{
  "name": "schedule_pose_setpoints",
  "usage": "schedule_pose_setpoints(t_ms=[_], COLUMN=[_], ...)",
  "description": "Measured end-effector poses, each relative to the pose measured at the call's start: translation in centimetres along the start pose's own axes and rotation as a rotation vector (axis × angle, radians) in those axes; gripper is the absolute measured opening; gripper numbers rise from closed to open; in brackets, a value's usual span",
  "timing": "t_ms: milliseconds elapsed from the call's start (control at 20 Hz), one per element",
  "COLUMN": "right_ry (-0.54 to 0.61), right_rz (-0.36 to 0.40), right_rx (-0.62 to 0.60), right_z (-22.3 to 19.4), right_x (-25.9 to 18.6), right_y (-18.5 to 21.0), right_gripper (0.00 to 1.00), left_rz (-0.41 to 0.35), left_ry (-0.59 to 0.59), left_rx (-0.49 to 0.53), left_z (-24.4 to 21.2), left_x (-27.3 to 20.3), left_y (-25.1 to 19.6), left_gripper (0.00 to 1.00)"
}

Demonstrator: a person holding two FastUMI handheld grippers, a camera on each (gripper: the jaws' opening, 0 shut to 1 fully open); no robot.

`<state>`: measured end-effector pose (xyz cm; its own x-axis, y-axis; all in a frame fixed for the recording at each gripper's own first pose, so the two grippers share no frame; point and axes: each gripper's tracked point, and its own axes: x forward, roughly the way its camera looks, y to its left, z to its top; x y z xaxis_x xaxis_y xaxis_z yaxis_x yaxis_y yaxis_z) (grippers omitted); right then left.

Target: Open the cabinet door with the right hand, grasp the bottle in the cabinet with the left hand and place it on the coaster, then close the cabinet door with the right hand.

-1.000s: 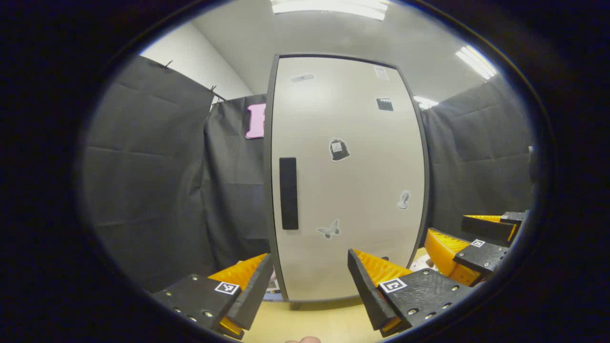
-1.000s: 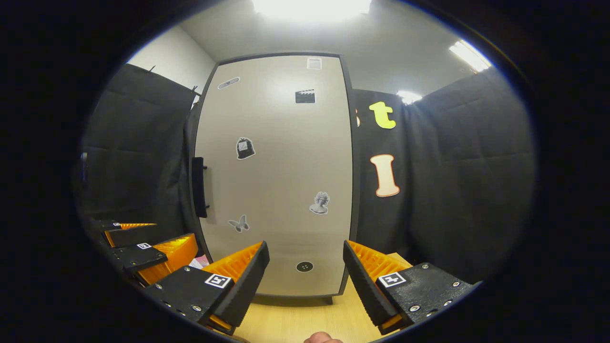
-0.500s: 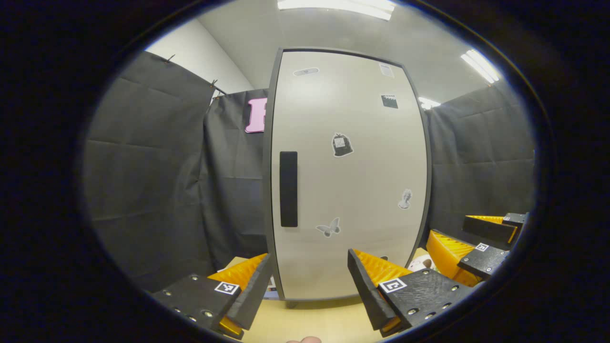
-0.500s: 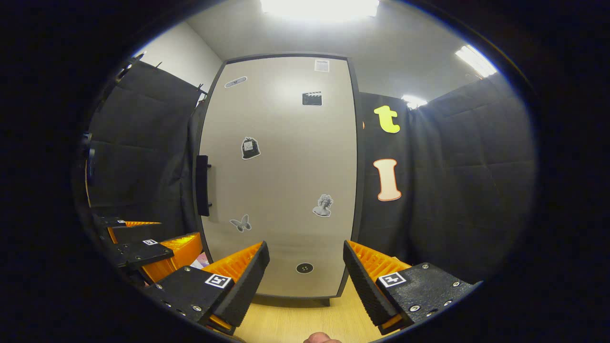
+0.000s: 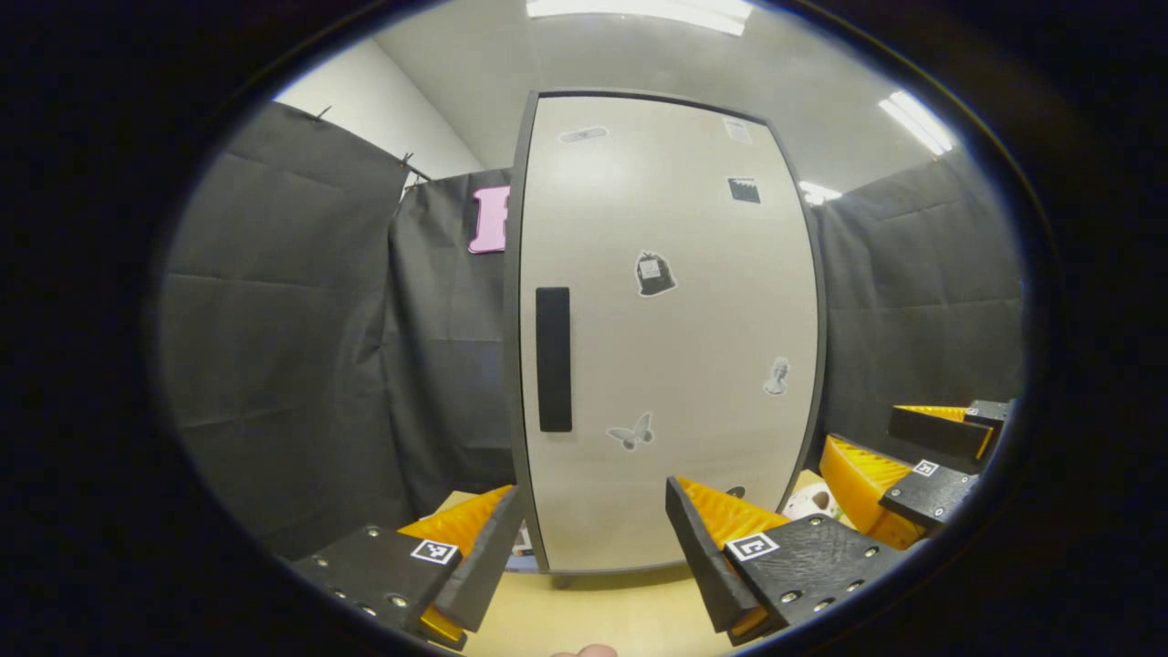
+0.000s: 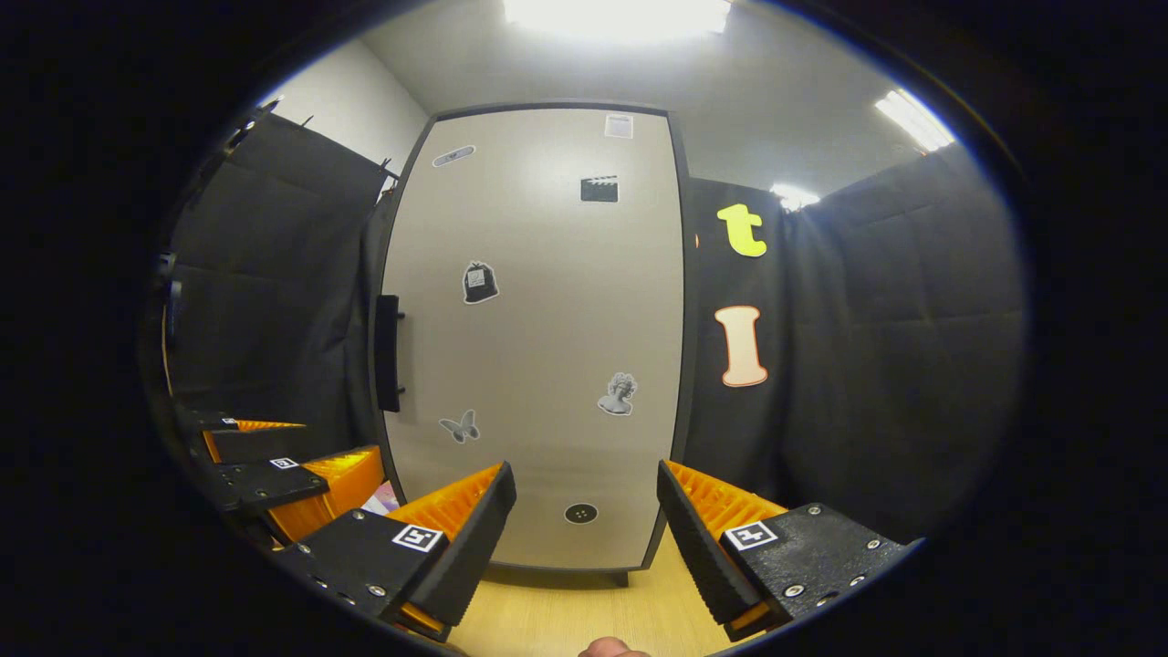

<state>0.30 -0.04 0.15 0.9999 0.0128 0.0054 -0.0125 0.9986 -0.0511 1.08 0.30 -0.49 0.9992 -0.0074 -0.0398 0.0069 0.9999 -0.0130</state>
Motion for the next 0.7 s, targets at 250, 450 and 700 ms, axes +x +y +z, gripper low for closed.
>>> schedule_pose_setpoints(t_ms=[250, 450, 700], right_ry=[0.004, -0.008, -0.055], right_rz=[-0.004, 0.008, 0.061], right_rx=[0.001, -0.008, -0.02], right_z=[0.1, 1.0, 3.8], right_x=[0.2, 0.7, 4.2], right_y=[0.1, 0.2, 3.0], right_gripper=[0.96, 0.96, 0.96], left_rz=[0.004, 0.002, 0.01], left_ry=[0.0, -0.011, -0.005], left_rx=[0.003, 0.013, -0.002], left_z=[0.0, 0.1, -1.6], left_x=[-0.2, -1.0, -3.2], left_y=[0.3, 0.8, 2.7], left_gripper=[0.9, 0.95, 0.9])
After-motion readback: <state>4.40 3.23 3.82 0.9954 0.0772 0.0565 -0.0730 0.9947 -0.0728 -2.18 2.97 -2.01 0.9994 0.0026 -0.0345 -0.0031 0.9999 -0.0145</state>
